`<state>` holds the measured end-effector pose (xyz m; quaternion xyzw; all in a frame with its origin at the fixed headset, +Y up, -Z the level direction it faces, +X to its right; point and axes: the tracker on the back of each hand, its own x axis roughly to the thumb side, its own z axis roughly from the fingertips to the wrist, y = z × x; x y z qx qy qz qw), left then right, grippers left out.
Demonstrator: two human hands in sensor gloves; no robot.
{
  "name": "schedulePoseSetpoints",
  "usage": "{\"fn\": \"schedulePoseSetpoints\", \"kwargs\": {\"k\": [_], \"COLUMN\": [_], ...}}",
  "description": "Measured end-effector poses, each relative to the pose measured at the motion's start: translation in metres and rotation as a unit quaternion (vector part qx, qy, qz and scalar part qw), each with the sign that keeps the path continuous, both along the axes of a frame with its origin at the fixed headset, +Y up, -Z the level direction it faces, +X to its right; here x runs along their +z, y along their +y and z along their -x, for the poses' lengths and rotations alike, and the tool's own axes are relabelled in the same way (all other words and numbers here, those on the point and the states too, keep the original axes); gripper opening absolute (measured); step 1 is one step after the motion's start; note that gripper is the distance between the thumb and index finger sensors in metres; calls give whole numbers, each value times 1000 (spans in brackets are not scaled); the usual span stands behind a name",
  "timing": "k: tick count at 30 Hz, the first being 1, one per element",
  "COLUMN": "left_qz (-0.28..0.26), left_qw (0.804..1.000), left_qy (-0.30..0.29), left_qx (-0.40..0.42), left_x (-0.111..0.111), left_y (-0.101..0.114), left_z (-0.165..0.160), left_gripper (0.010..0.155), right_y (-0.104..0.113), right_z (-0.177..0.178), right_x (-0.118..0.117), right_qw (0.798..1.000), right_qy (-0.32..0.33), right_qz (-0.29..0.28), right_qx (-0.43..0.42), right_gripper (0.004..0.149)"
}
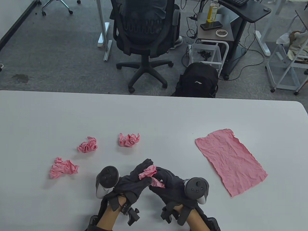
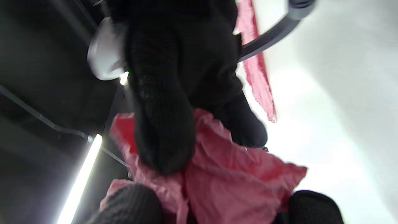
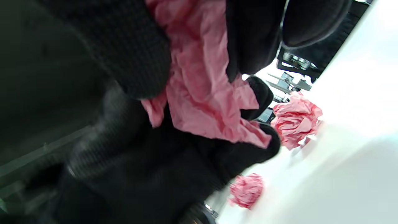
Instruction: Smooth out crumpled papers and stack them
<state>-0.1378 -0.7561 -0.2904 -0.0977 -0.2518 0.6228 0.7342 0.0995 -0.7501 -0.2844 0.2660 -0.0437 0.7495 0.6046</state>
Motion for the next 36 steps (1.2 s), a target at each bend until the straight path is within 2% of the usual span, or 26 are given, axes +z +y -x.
{"fn": "schedulePoseSetpoints", "kwargs": {"k": [3,5,7,11,13,15,17,18,19,21,22,25,27,29,30,31,32,34,35,36], "left_qz": [27,27,23,37,30,-13,-56,-57,-42,-13,-8,-7,-7,-15,-52,-78,-89,-134,-147,-150], "left_qw": [997,996,997,991,994,998,994,993,992,989,988,985,984,989,993,992,989,981,977,974], "left_qy": [1,13,14,10,6,45,87,100,121,145,151,173,176,134,65,24,18,27,35,44], "left_qx": [76,78,78,128,108,31,-25,-30,-10,19,25,-1,-33,-66,-85,-96,-114,-135,-153,-161], "left_x": [-2,-2,-3,-3,-3,0,2,2,2,3,3,1,0,0,0,-1,1,6,8,9], "left_y": [-2,-1,-1,-2,0,5,10,11,10,9,8,6,6,9,11,13,15,19,23,24], "left_z": [7,10,11,14,13,14,17,18,20,24,26,33,34,29,22,16,12,4,2,2], "left_gripper": [62,59,60,60,59,57,56,55,55,54,53,53,54,71,83,92,99,100,96,85], "right_y": [-6,-8,-10,-10,-9,-8,-2,2,9,20,23,27,30,32,33,34,34,35,36,37], "right_z": [-10,-12,-12,-17,-17,-17,-19,-19,-20,-18,-17,-12,-11,-10,-10,-9,-8,-4,-2,0], "right_x": [-7,-9,-10,-11,-11,-10,-6,-4,-1,5,7,13,16,19,20,21,21,24,26,28], "right_qw": [995,992,987,982,981,982,989,994,996,990,988,988,984,977,973,973,972,967,962,958], "right_qy": [12,13,16,0,11,16,-7,-22,-55,-73,-71,-61,-62,-77,-84,-82,-79,-64,-61,-64], "right_qz": [57,78,95,105,109,108,76,30,-47,-122,-133,-143,-166,-191,-205,-208,-212,-228,-244,-256], "right_qx": [-77,-102,-126,-155,-157,-152,-128,-99,-55,9,27,-11,22,50,60,61,64,89,107,115], "right_gripper": [44,45,45,46,47,48,49,47,43,39,38,36,35,34,34,34,34,33,33,33]}}
